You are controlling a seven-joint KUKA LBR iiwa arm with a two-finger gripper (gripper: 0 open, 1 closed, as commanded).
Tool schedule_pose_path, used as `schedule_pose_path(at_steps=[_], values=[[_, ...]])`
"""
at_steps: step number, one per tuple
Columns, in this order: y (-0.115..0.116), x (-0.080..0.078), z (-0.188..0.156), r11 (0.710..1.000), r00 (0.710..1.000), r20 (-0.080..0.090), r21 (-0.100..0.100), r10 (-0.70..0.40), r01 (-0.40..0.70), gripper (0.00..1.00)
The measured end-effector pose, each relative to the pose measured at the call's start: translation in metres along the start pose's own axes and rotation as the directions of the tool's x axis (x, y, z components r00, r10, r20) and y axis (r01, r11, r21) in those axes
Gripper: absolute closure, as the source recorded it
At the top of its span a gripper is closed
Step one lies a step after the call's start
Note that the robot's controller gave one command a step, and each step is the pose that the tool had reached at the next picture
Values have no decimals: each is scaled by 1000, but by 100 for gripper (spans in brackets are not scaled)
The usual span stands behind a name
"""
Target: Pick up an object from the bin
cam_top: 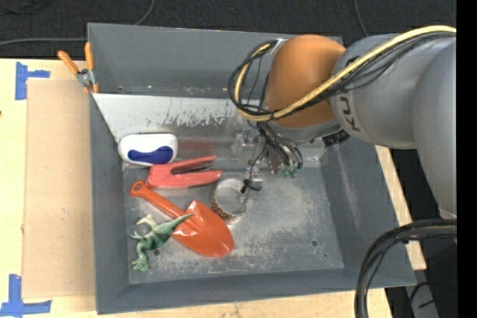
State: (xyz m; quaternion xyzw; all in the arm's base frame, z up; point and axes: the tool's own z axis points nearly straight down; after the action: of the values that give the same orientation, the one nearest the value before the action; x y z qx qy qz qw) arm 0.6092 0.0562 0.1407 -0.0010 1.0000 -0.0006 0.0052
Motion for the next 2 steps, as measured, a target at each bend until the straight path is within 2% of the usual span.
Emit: schedule_pose_path(at_steps=[1,2], values=[[5,1,-1,972,972,-3,-1,-234,234,0],[51,60,73,1000,999,-20,-3,-27,27,0]])
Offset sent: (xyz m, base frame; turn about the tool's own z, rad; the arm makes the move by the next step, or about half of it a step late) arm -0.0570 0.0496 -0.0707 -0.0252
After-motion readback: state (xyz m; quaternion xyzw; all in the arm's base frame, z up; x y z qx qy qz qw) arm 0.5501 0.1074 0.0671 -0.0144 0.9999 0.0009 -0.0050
